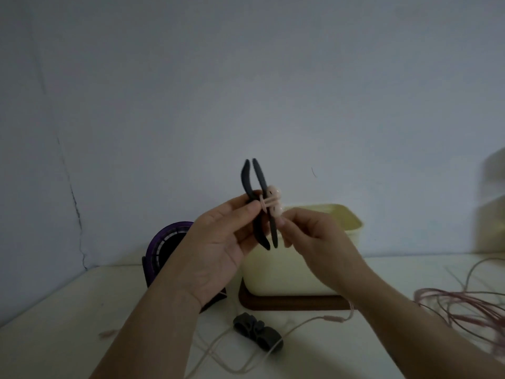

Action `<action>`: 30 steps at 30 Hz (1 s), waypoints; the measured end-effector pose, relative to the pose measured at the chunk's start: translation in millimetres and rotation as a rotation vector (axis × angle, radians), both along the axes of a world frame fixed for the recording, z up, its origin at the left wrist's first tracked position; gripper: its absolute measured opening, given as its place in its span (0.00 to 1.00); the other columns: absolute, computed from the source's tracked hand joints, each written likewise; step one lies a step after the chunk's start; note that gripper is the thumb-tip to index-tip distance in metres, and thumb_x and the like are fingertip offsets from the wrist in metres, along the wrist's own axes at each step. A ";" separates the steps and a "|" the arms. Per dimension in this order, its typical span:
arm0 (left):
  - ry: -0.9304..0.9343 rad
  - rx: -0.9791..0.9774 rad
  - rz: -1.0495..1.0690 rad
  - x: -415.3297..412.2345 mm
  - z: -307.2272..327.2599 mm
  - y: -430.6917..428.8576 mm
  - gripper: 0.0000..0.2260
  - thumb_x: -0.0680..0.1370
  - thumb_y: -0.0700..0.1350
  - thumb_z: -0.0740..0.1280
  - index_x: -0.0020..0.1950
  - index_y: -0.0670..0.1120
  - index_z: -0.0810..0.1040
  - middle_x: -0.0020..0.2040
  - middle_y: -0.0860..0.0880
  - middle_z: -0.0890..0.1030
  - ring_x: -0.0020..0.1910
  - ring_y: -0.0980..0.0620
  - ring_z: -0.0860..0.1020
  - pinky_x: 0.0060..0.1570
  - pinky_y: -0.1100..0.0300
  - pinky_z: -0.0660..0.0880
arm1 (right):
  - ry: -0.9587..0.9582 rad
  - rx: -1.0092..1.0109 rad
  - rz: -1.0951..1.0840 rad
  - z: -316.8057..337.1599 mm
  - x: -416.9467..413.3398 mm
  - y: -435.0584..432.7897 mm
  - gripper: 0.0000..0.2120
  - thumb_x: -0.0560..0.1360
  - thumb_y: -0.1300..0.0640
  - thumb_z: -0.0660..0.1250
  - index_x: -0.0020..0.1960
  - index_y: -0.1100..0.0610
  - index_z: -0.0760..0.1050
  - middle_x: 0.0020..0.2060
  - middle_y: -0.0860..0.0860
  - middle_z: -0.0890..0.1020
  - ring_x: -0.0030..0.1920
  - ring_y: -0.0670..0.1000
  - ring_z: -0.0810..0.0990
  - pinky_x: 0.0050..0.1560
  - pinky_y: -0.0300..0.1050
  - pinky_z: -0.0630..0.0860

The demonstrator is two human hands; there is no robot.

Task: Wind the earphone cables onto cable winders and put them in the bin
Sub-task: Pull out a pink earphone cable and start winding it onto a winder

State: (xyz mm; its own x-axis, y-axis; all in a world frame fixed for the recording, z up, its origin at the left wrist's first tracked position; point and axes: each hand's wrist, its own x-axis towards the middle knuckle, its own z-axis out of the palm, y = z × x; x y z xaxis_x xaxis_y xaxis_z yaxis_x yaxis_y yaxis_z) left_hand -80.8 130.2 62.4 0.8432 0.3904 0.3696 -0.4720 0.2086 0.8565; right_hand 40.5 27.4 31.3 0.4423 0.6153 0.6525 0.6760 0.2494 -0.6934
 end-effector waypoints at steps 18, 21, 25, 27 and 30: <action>0.194 0.392 0.517 9.4 -15.3 11.1 0.10 0.74 0.37 0.70 0.45 0.52 0.82 0.42 0.56 0.86 0.45 0.60 0.83 0.48 0.67 0.76 | -0.665 -0.359 -0.229 23.8 -22.0 -15.8 0.14 0.80 0.49 0.56 0.49 0.52 0.79 0.40 0.48 0.81 0.40 0.47 0.78 0.45 0.49 0.76; 0.186 0.476 0.470 8.5 -11.9 3.6 0.11 0.73 0.36 0.71 0.43 0.53 0.81 0.38 0.59 0.85 0.41 0.64 0.82 0.41 0.74 0.74 | -0.574 -0.324 -0.269 40.4 -19.7 -31.8 0.13 0.77 0.45 0.58 0.44 0.47 0.79 0.36 0.44 0.80 0.36 0.43 0.76 0.40 0.40 0.75; 0.208 0.544 0.428 7.9 -10.3 -0.8 0.10 0.73 0.37 0.71 0.43 0.54 0.81 0.38 0.59 0.85 0.42 0.65 0.82 0.41 0.75 0.73 | -0.516 -0.162 -0.273 49.5 -15.0 -44.5 0.05 0.74 0.51 0.65 0.39 0.46 0.78 0.27 0.38 0.75 0.36 0.31 0.74 0.37 0.27 0.69; 0.238 0.605 0.397 6.6 -11.2 -2.4 0.09 0.74 0.40 0.72 0.44 0.55 0.82 0.40 0.59 0.85 0.44 0.64 0.82 0.44 0.75 0.74 | -0.500 -0.098 -0.298 50.0 -10.7 -46.5 0.05 0.72 0.53 0.69 0.38 0.47 0.77 0.26 0.36 0.75 0.36 0.29 0.73 0.37 0.23 0.67; 0.229 0.626 0.318 3.7 -9.8 -7.2 0.08 0.74 0.39 0.71 0.47 0.52 0.82 0.43 0.57 0.86 0.47 0.62 0.83 0.48 0.72 0.75 | -0.485 -0.046 -0.315 51.2 -4.3 -48.1 0.08 0.70 0.52 0.71 0.36 0.45 0.74 0.30 0.27 0.74 0.34 0.31 0.74 0.35 0.24 0.67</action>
State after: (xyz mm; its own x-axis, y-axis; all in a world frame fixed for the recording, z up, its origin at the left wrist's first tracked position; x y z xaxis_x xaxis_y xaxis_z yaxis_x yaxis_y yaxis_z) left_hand -77.1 123.0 52.6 0.8070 0.4028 0.4319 -0.2237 -0.4683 0.8548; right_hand 36.2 -20.7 82.4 0.2657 0.5347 0.8022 0.9558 -0.0377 -0.2915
